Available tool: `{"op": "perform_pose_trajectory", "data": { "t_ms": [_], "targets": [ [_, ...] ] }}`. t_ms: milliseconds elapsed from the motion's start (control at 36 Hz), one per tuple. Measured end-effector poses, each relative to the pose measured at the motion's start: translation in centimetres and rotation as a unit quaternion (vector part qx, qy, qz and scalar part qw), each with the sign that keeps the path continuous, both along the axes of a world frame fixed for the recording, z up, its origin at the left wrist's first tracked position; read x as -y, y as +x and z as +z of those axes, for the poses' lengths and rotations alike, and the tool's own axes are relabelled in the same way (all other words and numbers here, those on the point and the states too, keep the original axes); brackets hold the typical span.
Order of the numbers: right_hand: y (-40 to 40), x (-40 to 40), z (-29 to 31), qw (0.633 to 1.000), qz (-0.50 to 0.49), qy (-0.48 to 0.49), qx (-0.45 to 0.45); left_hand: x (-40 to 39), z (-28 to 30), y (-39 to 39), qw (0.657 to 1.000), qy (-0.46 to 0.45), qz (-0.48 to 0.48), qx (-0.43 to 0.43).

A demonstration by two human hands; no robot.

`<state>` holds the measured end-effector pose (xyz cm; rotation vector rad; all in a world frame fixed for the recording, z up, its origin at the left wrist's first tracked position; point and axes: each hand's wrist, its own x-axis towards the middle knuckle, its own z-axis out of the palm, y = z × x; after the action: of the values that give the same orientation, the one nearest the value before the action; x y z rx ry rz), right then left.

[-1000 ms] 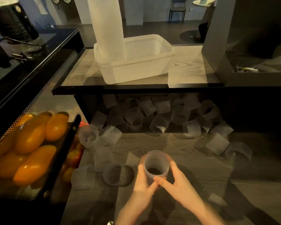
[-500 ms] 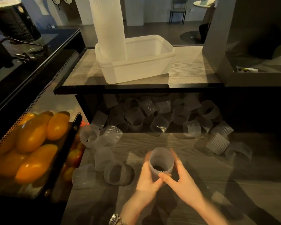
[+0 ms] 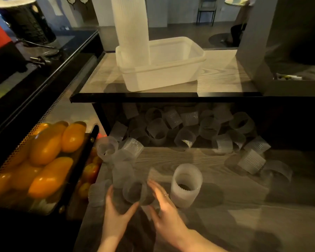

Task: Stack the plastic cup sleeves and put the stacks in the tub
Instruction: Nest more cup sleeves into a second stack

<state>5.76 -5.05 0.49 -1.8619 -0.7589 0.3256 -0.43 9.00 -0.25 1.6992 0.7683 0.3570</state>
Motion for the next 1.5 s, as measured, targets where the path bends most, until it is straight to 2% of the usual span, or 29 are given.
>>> {"op": "perform_pose_trajectory", "data": {
  "t_ms": [56,139,194,306,417,639,806,1028,1250,1361,1500],
  "targets": [
    [0.9,-1.5,-1.5,0.993,-0.008,-0.081,-0.084,-0.5,-0.8,-0.5,0.999,-0.018,-0.015,-0.028],
    [2.6,-3.0,-3.5,0.982,-0.003,-0.141,-0.127,-0.6,-2.0,-0.4,0.995,-0.069,-0.038,-0.064],
    [3.6,-3.5,-4.2,0.971,-0.001,-0.166,-0.172,-0.7,-2.7,0.0,0.995,-0.057,-0.04,-0.07],
    [4.8,-4.2,-4.5,0.959,-0.009,-0.134,-0.25,-0.8,-3.3,0.6,0.994,-0.054,-0.048,-0.08],
    [4.8,-4.4,-4.9,0.953,-0.02,-0.121,-0.277,-0.9,-3.2,1.1,0.992,-0.078,-0.061,-0.075],
    [4.4,-3.6,-4.6,0.941,-0.05,-0.024,-0.333,-0.9,-2.0,1.2,0.997,-0.057,-0.058,0.006],
    [4.2,-3.4,-3.6,0.941,-0.12,0.013,-0.317,-0.7,-1.9,1.4,0.995,-0.019,-0.095,0.026],
    [3.6,-2.9,-2.5,0.955,-0.123,0.01,-0.272,-0.3,-2.3,1.6,0.993,0.011,-0.112,-0.044],
    [2.6,-1.8,-4.5,0.984,-0.076,-0.117,-0.11,0.0,-3.9,1.8,0.989,0.103,-0.076,-0.068],
    [2.6,-1.2,-5.3,0.981,-0.067,-0.16,-0.089,-0.5,-4.4,2.1,0.982,0.06,-0.108,-0.144],
    [2.8,-1.4,-5.4,0.971,-0.06,-0.218,-0.078,-0.7,-4.2,2.2,0.984,0.031,-0.131,-0.12]
  ]
}}
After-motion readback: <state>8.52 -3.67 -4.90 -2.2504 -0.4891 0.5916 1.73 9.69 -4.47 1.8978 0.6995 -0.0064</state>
